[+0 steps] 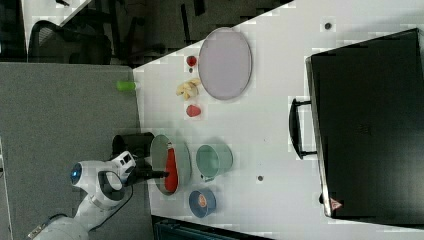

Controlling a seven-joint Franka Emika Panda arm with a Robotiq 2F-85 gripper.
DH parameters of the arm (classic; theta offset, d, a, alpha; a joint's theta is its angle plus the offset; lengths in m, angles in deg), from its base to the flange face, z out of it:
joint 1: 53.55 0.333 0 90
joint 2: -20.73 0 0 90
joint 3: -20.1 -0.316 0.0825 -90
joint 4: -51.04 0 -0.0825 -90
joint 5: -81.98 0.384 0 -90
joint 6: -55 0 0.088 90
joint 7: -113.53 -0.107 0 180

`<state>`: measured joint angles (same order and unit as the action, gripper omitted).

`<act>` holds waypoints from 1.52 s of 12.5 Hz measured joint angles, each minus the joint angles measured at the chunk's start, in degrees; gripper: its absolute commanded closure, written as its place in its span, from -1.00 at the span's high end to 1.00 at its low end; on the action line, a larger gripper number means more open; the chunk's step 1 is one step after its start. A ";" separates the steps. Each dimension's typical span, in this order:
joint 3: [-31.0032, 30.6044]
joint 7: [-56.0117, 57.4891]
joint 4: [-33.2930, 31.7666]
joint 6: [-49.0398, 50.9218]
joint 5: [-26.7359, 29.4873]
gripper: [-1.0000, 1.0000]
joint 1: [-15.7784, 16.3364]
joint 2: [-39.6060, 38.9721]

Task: Pick Ketchup from the table and place it in strainer.

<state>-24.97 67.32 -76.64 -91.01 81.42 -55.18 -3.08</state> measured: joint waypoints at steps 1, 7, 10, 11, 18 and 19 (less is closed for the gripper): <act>0.08 -0.70 -0.34 -0.50 0.24 1.00 -0.16 0.77; -0.42 -1.56 0.22 3.61 0.92 1.00 -5.42 16.44; 3.27 -1.64 2.24 12.11 1.33 1.00 -8.36 24.49; 5.43 -1.64 2.69 14.41 1.45 1.00 -9.24 26.66; 26.31 -0.01 9.62 39.68 1.54 1.00 -15.19 38.86; 28.87 0.96 11.19 42.37 1.37 1.00 -15.39 39.42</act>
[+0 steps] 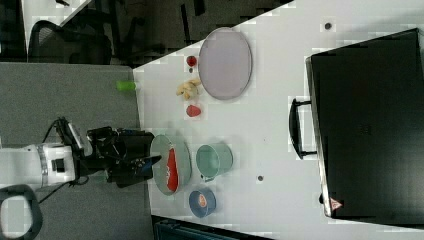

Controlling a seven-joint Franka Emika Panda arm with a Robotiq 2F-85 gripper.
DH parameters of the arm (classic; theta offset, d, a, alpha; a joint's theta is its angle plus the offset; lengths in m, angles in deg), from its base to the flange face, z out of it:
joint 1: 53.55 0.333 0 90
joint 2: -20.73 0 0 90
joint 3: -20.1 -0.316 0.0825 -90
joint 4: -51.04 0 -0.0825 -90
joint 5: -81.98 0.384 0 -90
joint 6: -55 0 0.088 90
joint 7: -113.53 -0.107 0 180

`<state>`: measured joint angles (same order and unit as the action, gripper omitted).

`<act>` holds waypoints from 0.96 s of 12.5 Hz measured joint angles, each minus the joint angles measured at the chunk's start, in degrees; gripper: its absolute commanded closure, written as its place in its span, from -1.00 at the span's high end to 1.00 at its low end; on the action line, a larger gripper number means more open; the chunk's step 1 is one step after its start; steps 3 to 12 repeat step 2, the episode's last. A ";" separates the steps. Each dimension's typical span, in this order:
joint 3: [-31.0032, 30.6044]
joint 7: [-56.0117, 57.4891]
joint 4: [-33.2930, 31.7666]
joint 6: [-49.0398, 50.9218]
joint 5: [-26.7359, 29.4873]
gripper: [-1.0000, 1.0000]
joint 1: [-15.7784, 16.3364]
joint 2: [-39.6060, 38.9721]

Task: Pick Ketchup from the table and place it in strainer.

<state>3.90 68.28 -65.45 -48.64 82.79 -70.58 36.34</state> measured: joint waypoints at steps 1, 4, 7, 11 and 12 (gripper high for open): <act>2.32 0.78 0.67 2.26 0.42 1.00 -0.18 0.80; 3.92 1.05 1.57 4.17 2.04 1.00 -0.60 1.47; 3.92 1.05 1.57 4.17 2.04 1.00 -0.60 1.47; 3.92 1.05 1.57 4.17 2.04 1.00 -0.60 1.47; 3.92 1.05 1.57 4.17 2.04 1.00 -0.60 1.47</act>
